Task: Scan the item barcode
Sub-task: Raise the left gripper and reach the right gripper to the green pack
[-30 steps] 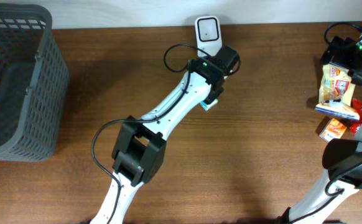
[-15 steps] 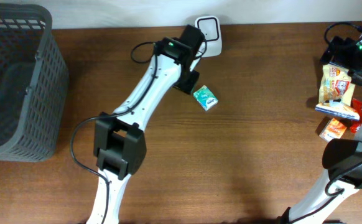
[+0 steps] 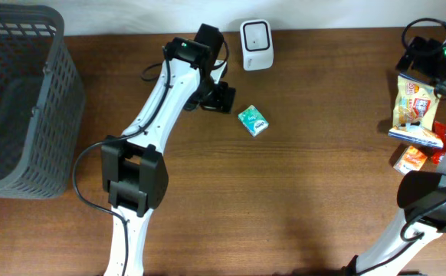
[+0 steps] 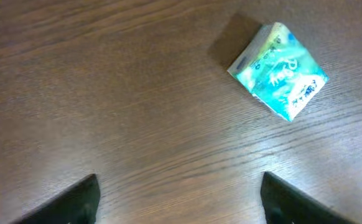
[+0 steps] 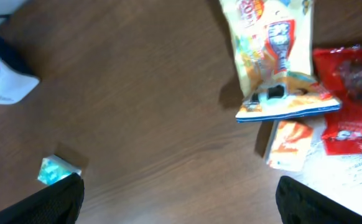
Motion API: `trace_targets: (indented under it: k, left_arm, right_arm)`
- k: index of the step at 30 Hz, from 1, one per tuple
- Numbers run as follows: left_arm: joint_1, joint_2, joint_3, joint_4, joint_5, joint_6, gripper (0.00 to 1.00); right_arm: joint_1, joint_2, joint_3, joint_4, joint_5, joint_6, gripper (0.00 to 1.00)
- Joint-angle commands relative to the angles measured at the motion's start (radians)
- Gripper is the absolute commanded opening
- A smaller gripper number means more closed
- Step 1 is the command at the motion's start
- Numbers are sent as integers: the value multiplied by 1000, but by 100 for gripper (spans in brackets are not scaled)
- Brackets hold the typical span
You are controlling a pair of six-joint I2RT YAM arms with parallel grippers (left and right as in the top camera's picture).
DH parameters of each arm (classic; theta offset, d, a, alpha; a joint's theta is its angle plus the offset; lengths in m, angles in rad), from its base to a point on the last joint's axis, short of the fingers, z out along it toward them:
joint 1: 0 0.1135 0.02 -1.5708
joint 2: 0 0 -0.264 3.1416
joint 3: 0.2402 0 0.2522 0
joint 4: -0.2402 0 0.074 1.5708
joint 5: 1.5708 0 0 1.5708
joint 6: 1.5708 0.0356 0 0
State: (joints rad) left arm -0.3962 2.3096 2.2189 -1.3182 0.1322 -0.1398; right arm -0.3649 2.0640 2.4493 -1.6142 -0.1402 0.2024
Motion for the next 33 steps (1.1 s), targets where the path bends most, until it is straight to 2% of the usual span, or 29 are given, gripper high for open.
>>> trace_targets:
  k: [1, 4, 6, 7, 8, 9, 13, 16, 19, 20, 24, 31, 33]
  left_arm:
    - [0, -28, -55, 24, 23, -2, 49]
    - [0, -27, -101, 69, 22, -3, 41]
    - [0, -27, -115, 80, 22, -9, 39]
    - [0, -27, -117, 80, 21, -16, 34]
    - [1, -27, -118, 78, 16, -31, 31]
    - [4, -27, -118, 75, 5, -60, 28]
    - [25, -27, -118, 63, -2, -80, 27]
    - [55, -27, -118, 19, -29, -80, 27]
    - [85, -27, -118, -26, -70, -80, 27]
    - [92, -27, -118, -32, -69, -80, 27]
    - [110, -27, -118, -34, -69, -80, 35]
    - [111, -27, -118, -33, -69, -80, 40]
    - [111, -27, -118, -34, -69, -80, 54]
  right_arm:
    - [6, 3, -3, -77, -177, 22, 98]
    - [40, 3, -5, -69, -352, 57, 97]
    - [112, 6, -8, -65, -309, 13, 80]
    - [150, 9, -15, -58, -267, 7, 69]
    - [193, 13, -27, -47, -209, 8, 45]
    - [235, 19, -42, -32, -150, 8, 40]
    - [413, 37, -205, 123, 28, 8, 41]
    - [500, 50, -363, 261, 47, 22, 38]
    - [551, 60, -507, 405, -2, 23, 7]
    - [557, 62, -536, 439, -32, 22, 4]
    - [578, 70, -633, 584, -245, -74, 4]
    - [609, 71, -776, 797, -240, -43, 4]
    - [608, 71, -825, 865, -201, 19, 4]
